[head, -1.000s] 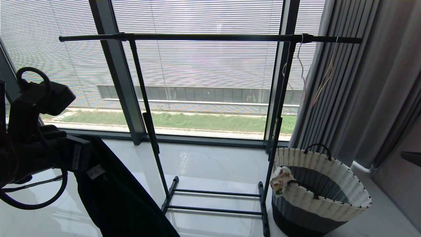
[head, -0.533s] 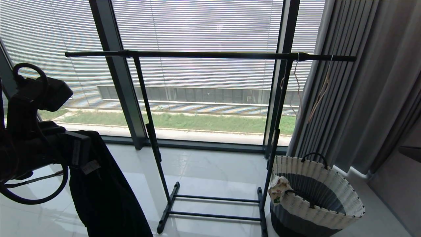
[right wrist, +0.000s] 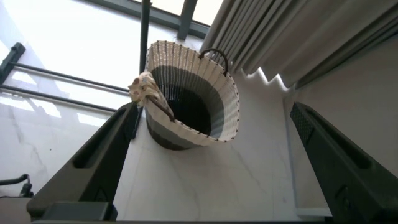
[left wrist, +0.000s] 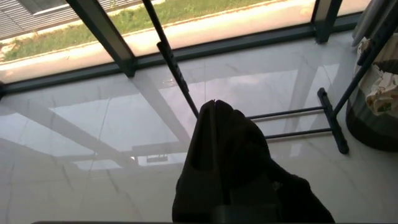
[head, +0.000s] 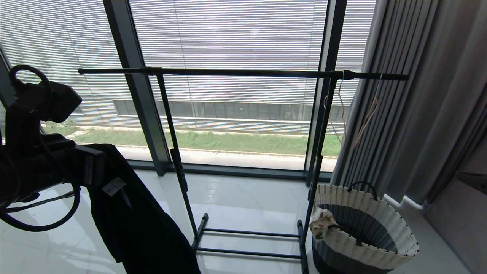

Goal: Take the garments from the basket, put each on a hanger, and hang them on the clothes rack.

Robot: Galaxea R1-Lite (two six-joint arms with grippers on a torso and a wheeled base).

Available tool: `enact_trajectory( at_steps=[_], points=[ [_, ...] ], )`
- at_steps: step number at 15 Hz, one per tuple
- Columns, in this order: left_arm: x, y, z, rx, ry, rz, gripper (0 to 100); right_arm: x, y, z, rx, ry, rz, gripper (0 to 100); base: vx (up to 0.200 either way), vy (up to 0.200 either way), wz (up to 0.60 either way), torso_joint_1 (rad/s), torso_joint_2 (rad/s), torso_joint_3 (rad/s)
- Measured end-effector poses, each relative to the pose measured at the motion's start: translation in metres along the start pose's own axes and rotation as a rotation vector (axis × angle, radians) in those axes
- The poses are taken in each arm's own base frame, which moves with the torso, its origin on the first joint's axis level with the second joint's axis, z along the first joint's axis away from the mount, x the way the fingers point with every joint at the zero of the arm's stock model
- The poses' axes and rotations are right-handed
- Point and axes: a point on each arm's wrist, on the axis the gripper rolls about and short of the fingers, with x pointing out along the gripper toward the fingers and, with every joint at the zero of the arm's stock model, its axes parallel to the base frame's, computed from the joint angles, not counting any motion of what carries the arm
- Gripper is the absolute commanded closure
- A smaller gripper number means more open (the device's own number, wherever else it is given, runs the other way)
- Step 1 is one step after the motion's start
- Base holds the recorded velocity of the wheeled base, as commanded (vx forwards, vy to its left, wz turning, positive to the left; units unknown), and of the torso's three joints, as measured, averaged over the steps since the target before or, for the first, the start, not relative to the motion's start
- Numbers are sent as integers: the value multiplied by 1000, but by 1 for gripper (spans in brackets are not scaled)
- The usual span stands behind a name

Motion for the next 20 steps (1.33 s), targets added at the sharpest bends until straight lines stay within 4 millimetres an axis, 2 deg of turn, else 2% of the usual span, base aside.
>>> enact_trajectory(
  at_steps=[8, 20],
  points=[
    [-1, -8, 2, 16, -13, -40, 100, 9, -2, 6, 96, -39, -13, 0, 200, 0, 0, 7, -1, -1],
    [2, -15, 3, 25, -11, -75, 100, 40, -3, 13, 170, -44, -22, 0, 200, 0, 0, 3, 1, 2]
  ],
)
